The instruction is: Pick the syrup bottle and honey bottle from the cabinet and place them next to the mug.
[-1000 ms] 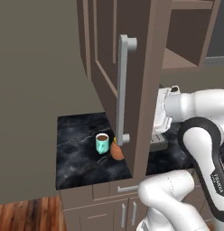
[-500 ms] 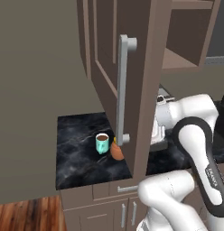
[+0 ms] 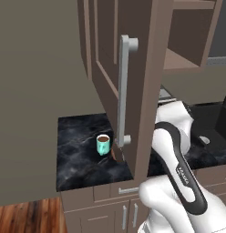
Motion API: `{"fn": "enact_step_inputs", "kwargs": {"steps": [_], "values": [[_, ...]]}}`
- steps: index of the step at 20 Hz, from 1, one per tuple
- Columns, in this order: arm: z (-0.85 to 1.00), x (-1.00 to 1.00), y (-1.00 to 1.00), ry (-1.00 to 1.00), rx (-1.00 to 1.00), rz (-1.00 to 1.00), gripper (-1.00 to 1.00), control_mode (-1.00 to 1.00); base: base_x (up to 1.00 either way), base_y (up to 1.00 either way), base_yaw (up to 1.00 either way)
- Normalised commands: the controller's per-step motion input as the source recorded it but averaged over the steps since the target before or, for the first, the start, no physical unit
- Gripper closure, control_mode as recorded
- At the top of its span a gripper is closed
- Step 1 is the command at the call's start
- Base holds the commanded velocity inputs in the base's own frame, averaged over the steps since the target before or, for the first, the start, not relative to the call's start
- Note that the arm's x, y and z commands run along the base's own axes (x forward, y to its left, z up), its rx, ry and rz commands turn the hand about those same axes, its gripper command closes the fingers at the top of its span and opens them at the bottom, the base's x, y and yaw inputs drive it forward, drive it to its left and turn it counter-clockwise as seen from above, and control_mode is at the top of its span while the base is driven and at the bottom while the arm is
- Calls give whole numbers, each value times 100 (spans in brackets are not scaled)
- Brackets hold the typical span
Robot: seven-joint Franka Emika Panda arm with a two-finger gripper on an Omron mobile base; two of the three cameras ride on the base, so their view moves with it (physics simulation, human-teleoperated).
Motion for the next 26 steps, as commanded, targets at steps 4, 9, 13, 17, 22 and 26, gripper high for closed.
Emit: {"fn": "enact_step_inputs", "kwargs": {"steps": [4,9,13,17,22,26], "values": [[-39,41,11,0,-8,0,100,-100,0,0,0],[-29,38,10,0,-5,0,100,-100,0,0,0],[-1,16,27,0,0,0,100,-100,0,0,0],[0,9,22,0,0,2,100,-100,0,0,0],[-6,7,11,0,0,2,100,-100,0,0,0],[-17,17,1,1,0,1,100,-100,0,0,0]]}}
